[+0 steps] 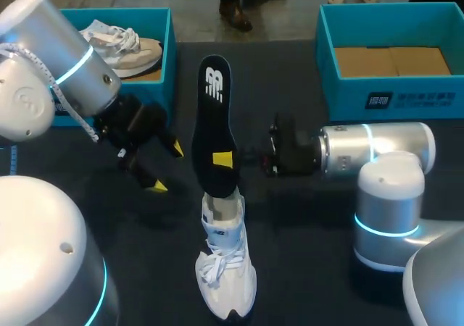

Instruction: Take the shoe out of the shoebox, open the shoe tongue, remove and reinsert the insole, then place the shoe into the shoebox

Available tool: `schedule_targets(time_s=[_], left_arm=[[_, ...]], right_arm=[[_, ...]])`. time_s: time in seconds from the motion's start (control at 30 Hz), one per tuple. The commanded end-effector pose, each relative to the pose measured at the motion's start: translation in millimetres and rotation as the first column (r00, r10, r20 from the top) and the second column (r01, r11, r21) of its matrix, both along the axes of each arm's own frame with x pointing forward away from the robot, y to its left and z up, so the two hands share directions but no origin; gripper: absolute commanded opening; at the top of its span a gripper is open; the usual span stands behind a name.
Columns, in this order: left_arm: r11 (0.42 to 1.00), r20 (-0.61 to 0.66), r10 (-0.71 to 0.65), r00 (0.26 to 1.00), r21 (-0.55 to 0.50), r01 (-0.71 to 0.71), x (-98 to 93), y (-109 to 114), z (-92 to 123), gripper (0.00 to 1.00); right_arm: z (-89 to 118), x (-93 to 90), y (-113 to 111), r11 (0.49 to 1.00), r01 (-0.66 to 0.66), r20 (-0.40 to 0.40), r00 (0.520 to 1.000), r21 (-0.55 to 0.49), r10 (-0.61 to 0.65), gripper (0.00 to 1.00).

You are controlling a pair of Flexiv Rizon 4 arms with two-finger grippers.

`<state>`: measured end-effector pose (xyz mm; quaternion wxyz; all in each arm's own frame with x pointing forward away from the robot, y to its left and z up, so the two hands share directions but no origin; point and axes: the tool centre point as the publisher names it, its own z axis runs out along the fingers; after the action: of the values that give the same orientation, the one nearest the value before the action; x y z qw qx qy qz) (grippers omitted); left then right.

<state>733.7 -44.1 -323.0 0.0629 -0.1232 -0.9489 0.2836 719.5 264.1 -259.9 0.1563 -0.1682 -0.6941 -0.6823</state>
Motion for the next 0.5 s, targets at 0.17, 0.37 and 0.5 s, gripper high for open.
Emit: schedule_targets(time_s=[0.17,0.37,0.5], left_arm=[[1.000,0.001,0.000,1.000,-0.001,0.000,0.4,-0.8,-2.2,1.00],[1.000,-0.004,-0.002,1.000,-0.013,0.002,-1.0,-2.7,-2.0,1.00],[0.999,-0.007,-0.035,0.999,-0.035,0.034,-6.7,-5.7,-9.2,1.00]], right_arm=[[-2.5,-0.7,2.6,1.000,0.005,-0.002,1.000,-0.007,-0.005,0.00],[-2.5,-0.7,2.6,1.000,0.005,-0.002,1.000,-0.007,-0.005,0.00],[-6.6,-1.9,4.5,1.000,0.014,-0.003,1.000,-0.018,-0.014,0.00]])
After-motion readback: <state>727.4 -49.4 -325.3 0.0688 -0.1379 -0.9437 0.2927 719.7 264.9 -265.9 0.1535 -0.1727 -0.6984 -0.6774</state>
